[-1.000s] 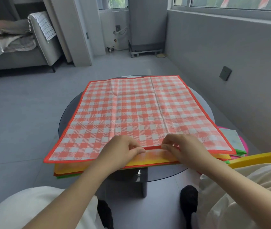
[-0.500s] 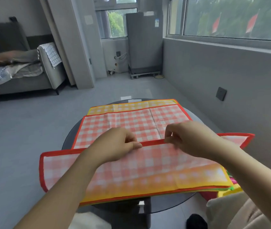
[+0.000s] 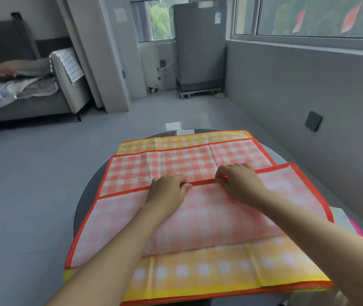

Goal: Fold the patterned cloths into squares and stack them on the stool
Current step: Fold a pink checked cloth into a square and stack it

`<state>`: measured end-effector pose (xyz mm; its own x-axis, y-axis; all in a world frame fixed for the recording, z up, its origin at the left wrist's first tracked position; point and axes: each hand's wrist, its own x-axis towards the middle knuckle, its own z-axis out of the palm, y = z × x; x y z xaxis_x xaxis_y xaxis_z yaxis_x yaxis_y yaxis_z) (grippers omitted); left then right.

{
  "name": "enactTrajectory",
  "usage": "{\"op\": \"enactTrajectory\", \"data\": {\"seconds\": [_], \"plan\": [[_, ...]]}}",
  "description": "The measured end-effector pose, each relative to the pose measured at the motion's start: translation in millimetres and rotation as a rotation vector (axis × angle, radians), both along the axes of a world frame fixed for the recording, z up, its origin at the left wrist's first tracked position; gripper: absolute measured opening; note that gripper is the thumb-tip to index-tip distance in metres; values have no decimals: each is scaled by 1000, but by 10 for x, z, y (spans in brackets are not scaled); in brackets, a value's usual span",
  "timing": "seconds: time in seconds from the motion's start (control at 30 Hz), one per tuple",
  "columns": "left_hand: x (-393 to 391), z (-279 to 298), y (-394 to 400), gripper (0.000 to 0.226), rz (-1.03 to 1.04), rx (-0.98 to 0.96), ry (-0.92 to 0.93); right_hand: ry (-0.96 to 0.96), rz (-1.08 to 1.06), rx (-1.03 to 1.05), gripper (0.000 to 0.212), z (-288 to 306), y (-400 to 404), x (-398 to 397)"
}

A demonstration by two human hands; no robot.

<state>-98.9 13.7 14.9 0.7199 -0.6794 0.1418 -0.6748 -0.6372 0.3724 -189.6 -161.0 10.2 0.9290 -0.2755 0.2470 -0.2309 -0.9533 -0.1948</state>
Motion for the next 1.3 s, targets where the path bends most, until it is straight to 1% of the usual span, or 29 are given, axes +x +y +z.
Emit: {"op": "enactTrajectory", "data": {"seconds": [0.1,0.17,0.23,0.3,0.43,0.53,0.63,0.7,0.8,0.87,0.97,1.03,1.1,1.3], "plan": [[64,-172,-34,22,-1,-42,-1,-3,-36,31,18,-124,-22,61],[78,-237,-56,23,26,-50,-45,-24,-54,36,18,-186,-18,100],[27,-247,-74,30,53,-6,-111,-22,-57,20,19,-247,-15,135],[-102,-258,-74,38,20,69,-141,-12,-56,9,20,-298,-26,159],[-401,-386,8,55,-73,218,8,-2,-65,21,22,-318,-37,170],[-438,-512,52,61,-88,259,22,16,-81,5,26,-309,10,152],[-434,-552,59,60,-74,257,-8,14,-83,-75,35,-305,156,75],[-439,-561,56,60,-65,271,-16,22,-40,-47,45,-331,313,-35],[-437,-563,53,60,-60,288,-32,111,35,23,74,-437,494,-260],[-430,-568,51,60,-62,303,-38,185,42,40,82,-512,454,-368],[-422,-571,54,60,-63,327,-43,248,-6,37,78,-512,247,-447],[-420,-565,57,60,-65,336,-37,292,-55,39,65,-490,80,-498],[-428,-559,65,60,-68,342,-27,316,-107,45,58,-470,-88,-571],[-449,-559,76,60,-64,352,-30,333,-243,56,61,-412,-451,-750]]}}
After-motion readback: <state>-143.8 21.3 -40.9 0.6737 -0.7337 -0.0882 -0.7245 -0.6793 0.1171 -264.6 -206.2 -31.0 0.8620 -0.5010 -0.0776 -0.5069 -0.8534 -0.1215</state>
